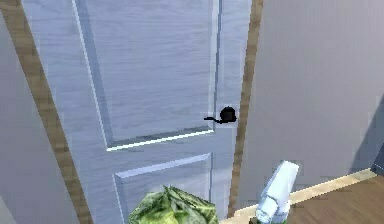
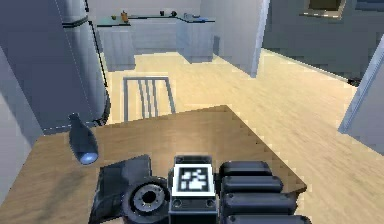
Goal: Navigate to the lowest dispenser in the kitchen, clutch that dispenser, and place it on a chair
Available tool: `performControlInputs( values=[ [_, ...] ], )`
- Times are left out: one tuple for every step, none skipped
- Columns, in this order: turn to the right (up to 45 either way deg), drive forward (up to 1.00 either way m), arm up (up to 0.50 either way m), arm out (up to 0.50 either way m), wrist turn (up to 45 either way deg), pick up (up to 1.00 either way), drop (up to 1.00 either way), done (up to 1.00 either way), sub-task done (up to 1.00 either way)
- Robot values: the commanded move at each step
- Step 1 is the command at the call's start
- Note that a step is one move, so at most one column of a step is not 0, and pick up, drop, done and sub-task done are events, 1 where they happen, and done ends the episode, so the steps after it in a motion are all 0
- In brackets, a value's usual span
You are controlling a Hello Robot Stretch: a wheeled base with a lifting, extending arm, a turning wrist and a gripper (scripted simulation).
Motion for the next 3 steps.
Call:
performControlInputs(
  values=[
    [45.0, 0.00, 0.00, 0.00, 0.0, 0.00, 0.00, 0.00, 0.00],
    [45.0, 0.00, 0.00, 0.00, 0.0, 0.00, 0.00, 0.00, 0.00],
    [45.0, 0.00, 0.00, 0.00, 0.0, 0.00, 0.00, 0.00, 0.00]
  ],
)
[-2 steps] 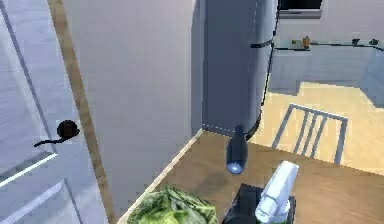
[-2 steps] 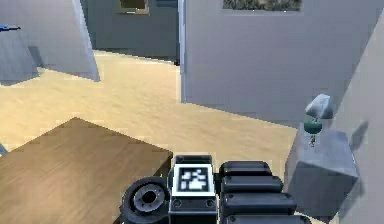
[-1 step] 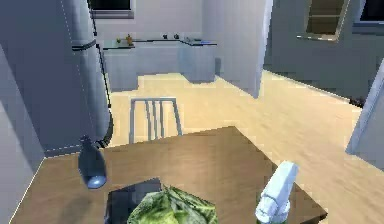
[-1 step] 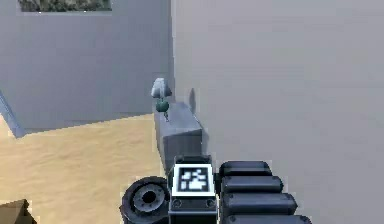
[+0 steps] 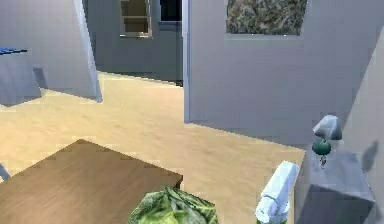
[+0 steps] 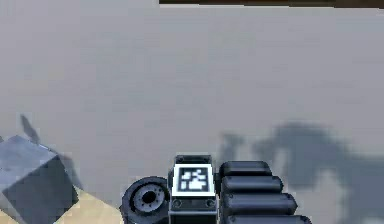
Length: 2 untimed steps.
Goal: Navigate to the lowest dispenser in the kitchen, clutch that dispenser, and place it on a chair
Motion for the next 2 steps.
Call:
performControlInputs(
  values=[
    [24.0, 0.00, 0.00, 0.00, 0.0, 0.00, 0.00, 0.00, 0.00],
    [0.0, 0.75, 0.00, 0.00, 0.0, 0.00, 0.00, 0.00, 0.00]
  ],
)
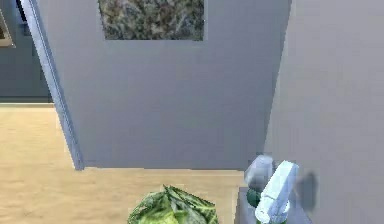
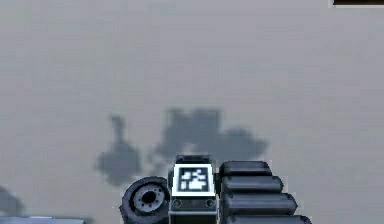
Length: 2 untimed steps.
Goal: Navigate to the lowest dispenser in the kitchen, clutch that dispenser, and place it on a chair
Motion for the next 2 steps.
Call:
performControlInputs(
  values=[
    [-45.0, 0.00, 0.00, 0.00, 0.0, 0.00, 0.00, 0.00, 0.00],
    [-15.0, 0.00, 0.00, 0.00, 0.0, 0.00, 0.00, 0.00, 0.00]
  ],
)
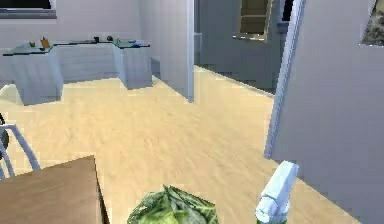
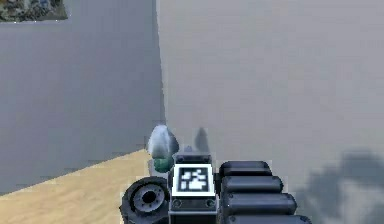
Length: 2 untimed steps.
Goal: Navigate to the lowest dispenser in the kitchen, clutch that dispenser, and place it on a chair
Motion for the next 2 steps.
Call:
performControlInputs(
  values=[
    [0.0, 1.00, 0.00, 0.00, 0.0, 0.00, 0.00, 0.00, 0.00],
    [-3.0, 0.00, 0.00, 0.00, 0.0, 0.00, 0.00, 0.00, 0.00]
  ],
)
